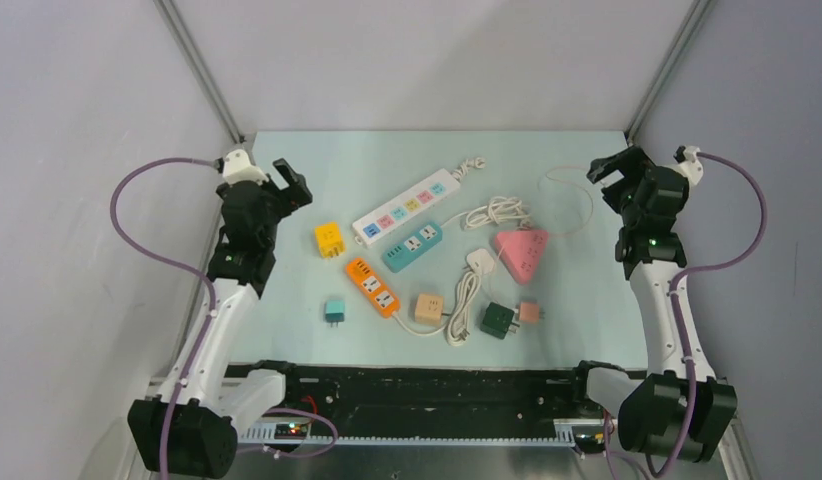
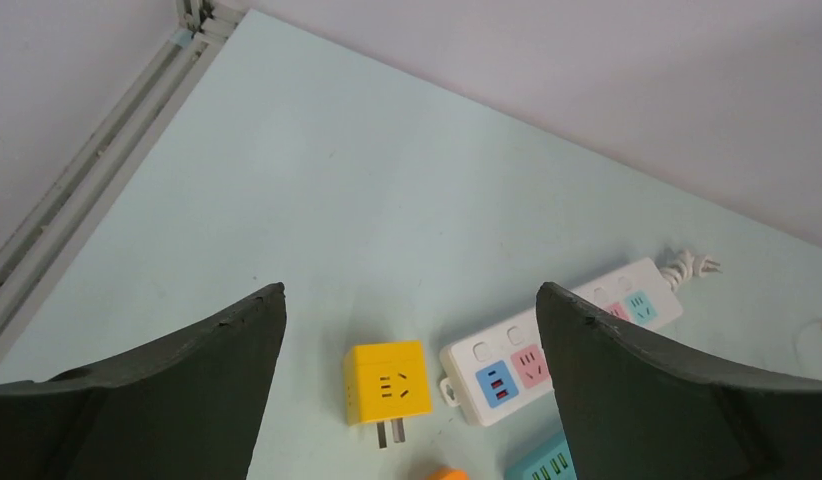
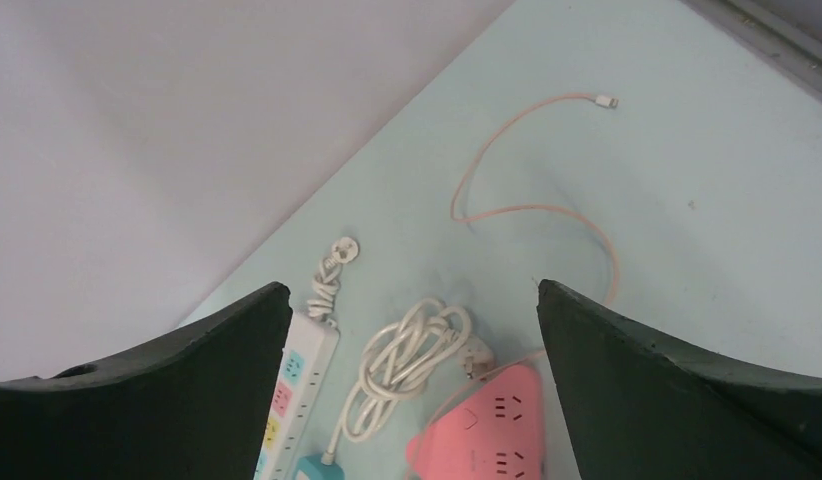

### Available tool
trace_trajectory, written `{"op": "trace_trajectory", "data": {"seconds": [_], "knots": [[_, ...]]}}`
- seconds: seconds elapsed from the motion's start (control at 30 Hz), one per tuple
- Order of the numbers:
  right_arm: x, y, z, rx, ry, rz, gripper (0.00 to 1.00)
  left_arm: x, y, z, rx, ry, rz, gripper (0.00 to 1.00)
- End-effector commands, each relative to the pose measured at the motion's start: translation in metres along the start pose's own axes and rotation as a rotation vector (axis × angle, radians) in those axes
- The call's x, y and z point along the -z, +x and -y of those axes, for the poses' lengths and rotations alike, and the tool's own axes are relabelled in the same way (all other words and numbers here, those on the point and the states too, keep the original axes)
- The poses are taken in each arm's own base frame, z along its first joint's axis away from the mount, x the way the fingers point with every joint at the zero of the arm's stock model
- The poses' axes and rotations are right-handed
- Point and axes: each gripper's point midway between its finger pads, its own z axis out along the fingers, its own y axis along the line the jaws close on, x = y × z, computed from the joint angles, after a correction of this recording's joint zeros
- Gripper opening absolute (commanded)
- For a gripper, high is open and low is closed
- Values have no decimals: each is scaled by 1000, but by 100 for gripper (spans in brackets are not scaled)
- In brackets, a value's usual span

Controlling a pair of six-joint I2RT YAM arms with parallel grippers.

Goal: Insert the plug
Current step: Pick up the plug from the center of the board.

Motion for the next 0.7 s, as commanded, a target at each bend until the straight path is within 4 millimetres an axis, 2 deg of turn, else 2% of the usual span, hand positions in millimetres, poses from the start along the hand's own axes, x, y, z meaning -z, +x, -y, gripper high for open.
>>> {"op": "trace_trajectory", "data": {"seconds": [0.0,0.03,0.07,0.1,0.13,0.27,0.4,0.5,0.53,0.67], "knots": [[-1,-9,8,-104,7,16,99,3,-8,7,34,18,3,100],[-2,-12,18,-189,5,7,99,4,-10,6,26,15,7,100],[-3,-26,32,-242,18,39,99,5,-11,7,15,24,3,100],[-4,-21,32,-304,-10,0,99,6,-12,7,-5,33,2,100],[-4,-25,37,-327,-25,-4,99,7,-13,9,-15,46,-2,100],[1,-30,35,-247,-44,17,100,10,-12,12,-34,74,-8,100],[8,-28,22,-127,-51,47,100,5,1,17,-50,108,-53,100],[12,-15,8,-94,-80,12,99,5,18,27,-76,183,-113,100],[14,-11,5,-87,-86,2,96,8,21,31,-86,215,-125,100],[25,26,-13,-14,-88,-90,92,22,51,48,-39,338,-216,100]]}}
